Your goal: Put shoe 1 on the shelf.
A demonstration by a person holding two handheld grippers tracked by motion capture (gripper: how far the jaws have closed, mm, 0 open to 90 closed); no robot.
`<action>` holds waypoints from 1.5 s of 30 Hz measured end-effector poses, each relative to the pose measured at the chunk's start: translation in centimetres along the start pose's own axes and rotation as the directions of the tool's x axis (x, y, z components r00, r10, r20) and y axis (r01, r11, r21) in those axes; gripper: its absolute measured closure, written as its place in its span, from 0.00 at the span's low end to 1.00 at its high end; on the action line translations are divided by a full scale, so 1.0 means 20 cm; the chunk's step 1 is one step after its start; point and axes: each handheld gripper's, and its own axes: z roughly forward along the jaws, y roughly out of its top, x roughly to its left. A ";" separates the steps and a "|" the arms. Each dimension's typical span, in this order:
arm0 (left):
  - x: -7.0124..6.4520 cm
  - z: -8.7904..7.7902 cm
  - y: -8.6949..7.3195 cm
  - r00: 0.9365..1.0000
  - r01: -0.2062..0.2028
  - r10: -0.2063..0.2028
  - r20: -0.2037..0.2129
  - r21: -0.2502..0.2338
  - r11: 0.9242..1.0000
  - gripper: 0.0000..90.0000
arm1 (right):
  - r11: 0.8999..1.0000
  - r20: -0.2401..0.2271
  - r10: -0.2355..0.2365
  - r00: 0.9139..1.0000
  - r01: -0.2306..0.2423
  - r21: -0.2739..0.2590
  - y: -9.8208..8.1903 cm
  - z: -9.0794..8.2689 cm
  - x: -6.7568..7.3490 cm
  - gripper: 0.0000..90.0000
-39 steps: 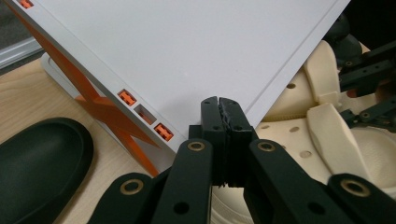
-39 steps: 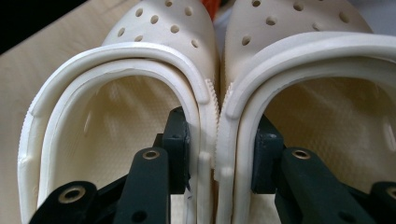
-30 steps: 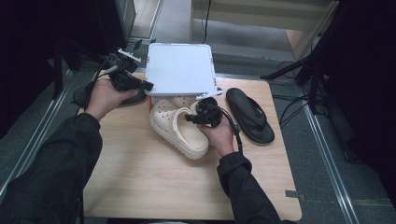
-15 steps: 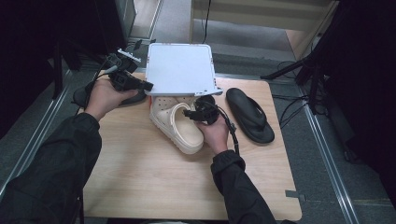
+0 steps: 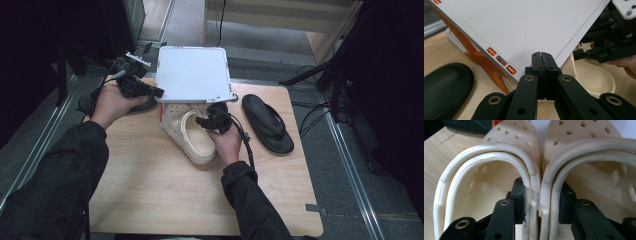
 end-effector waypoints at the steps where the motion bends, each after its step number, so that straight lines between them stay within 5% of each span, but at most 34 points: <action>1: 0.00 0.00 0.00 1.000 0.000 0.000 0.000 0.000 1.000 1.00 | 1.000 0.004 0.008 1.000 -0.008 -0.004 0.00 0.00 0.00 0.74; 14: 0.00 0.00 0.00 1.000 0.000 0.000 0.001 -0.002 1.000 1.00 | 0.997 0.053 0.056 0.997 -0.053 -0.049 0.00 0.02 0.03 0.74; 19: 0.00 0.00 0.00 1.000 -0.001 0.001 -0.001 -0.001 1.000 1.00 | 0.999 0.084 0.032 0.996 -0.028 -0.046 -0.01 0.04 0.06 0.73; 35: 0.00 0.00 0.00 1.000 0.000 0.000 -0.001 0.001 1.000 1.00 | 0.998 0.016 0.056 0.998 -0.056 -0.038 -0.03 -0.03 0.05 0.60; 40: 0.00 0.00 0.00 1.000 0.001 -0.001 -0.003 0.002 1.000 1.00 | 0.998 0.013 0.036 0.999 -0.036 -0.052 -0.04 -0.11 0.04 0.63; 45: 0.00 0.00 0.00 1.000 0.002 -0.002 -0.002 0.003 1.000 1.00 | 0.998 -0.018 0.025 1.000 -0.026 -0.058 -0.06 -0.20 0.02 0.80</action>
